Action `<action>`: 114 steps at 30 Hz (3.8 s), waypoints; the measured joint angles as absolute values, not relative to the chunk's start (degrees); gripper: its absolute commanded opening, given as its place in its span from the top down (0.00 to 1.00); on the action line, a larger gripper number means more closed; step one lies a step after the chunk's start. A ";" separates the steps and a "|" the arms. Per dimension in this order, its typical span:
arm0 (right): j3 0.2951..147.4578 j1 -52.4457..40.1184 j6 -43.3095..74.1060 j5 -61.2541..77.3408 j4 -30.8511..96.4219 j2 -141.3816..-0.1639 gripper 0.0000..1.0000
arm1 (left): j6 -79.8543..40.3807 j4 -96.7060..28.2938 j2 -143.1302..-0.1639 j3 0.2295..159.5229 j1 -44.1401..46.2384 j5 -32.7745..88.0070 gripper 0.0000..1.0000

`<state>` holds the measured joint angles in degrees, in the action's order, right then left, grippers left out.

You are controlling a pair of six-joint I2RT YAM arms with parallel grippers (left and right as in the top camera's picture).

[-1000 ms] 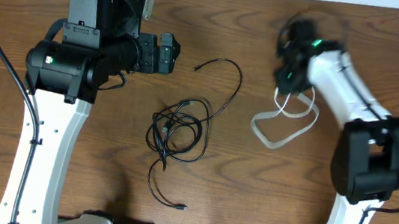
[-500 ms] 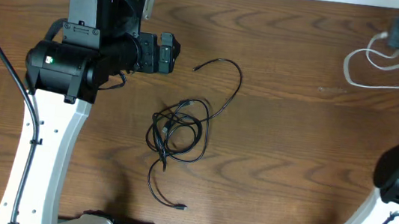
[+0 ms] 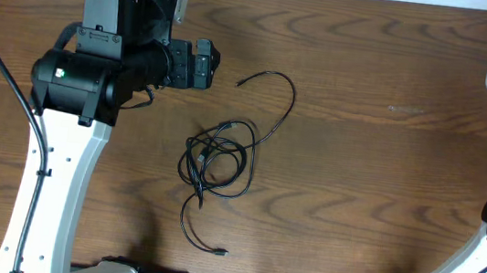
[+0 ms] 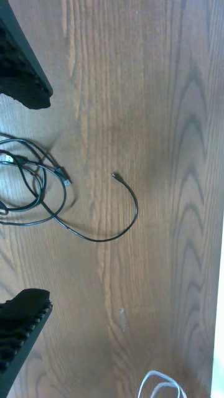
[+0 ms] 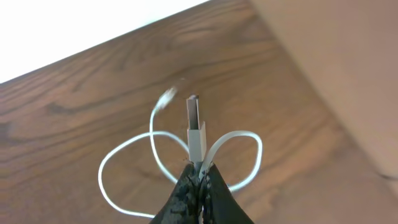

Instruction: Untangle cables

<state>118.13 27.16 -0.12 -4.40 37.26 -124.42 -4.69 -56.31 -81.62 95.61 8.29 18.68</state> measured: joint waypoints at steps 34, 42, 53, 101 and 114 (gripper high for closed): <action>118.39 17.87 3.90 1.56 37.15 -117.89 0.01 | -4.69 -55.55 -81.62 95.61 8.29 18.50 0.03; 118.85 17.85 3.90 7.99 49.67 -110.83 0.01 | -4.16 -55.66 -81.62 95.61 8.29 18.50 0.02; 118.83 15.11 2.76 28.12 70.15 -110.19 0.06 | 2.50 -65.30 -81.62 95.59 8.29 18.50 0.02; 118.83 3.73 0.58 21.15 75.18 -110.19 0.02 | 4.38 -65.56 -84.77 94.19 8.29 18.50 0.02; 117.78 3.73 0.58 21.15 74.94 -110.19 0.02 | 4.38 -65.56 -85.08 94.19 8.29 18.52 0.02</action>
